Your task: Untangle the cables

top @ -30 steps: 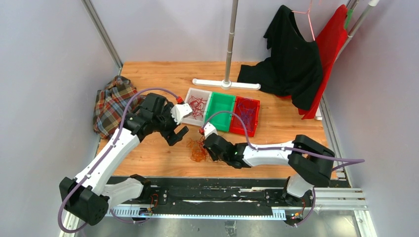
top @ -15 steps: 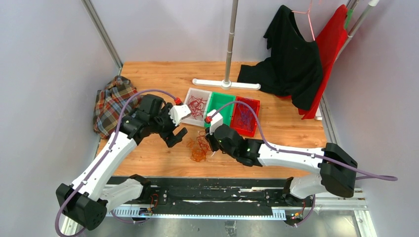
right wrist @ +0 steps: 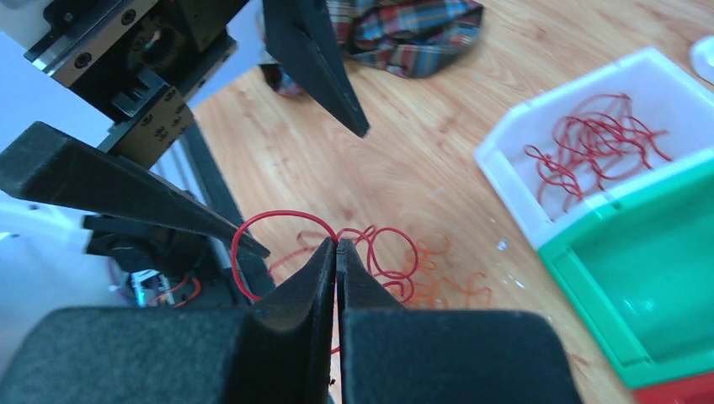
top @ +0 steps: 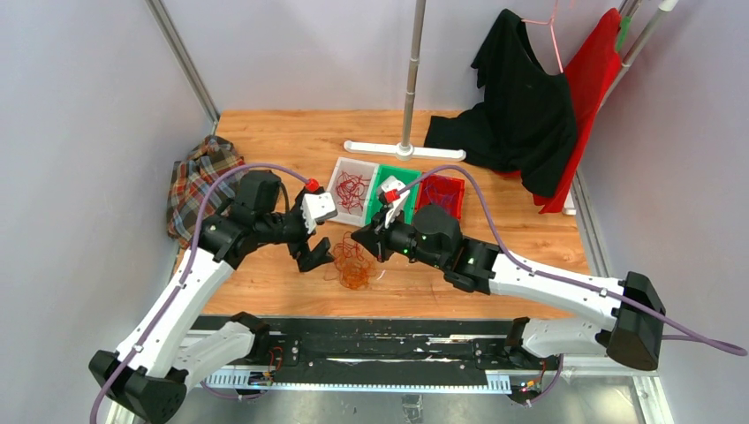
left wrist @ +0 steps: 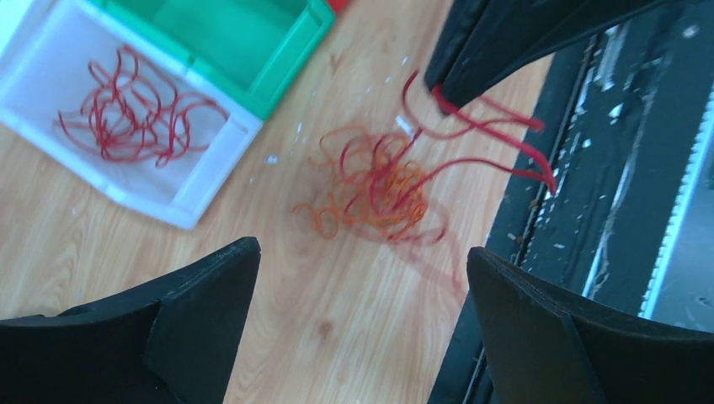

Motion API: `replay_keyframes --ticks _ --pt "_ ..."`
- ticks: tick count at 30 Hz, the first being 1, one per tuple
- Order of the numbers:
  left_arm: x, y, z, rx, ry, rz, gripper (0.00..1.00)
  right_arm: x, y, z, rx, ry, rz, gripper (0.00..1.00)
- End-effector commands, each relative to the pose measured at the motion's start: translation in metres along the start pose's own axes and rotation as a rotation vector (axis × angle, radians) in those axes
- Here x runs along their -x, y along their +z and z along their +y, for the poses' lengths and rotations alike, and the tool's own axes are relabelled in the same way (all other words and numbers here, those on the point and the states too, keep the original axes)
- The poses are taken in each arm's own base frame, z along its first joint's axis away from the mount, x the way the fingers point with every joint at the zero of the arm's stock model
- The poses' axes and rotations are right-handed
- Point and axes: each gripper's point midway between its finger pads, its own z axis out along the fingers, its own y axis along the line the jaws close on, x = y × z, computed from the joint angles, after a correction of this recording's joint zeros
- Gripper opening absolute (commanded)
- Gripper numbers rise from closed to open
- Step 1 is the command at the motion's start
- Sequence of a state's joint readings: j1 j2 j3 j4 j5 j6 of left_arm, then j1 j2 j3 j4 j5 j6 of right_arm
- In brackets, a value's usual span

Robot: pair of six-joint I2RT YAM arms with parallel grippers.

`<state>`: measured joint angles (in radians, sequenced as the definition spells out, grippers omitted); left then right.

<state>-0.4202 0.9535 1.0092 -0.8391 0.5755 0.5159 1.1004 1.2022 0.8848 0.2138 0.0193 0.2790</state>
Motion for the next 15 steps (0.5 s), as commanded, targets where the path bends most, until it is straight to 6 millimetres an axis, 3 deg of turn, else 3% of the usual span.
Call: replay_keyframes --ticks 1,10,15 --pt "0.037 -0.017 -0.026 -0.121 0.069 -0.146 0.98 0.028 -0.006 0.023 0.12 0.035 -0.05 0.01" --pt "0.063 -0.031 -0.055 -0.267 -0.011 -0.233 0.99 0.023 0.003 0.015 0.07 0.076 -0.043 0.01" --pt "0.069 -0.027 -0.05 -0.256 -0.083 -0.24 1.0 0.026 0.013 0.018 0.07 0.105 -0.033 0.01"
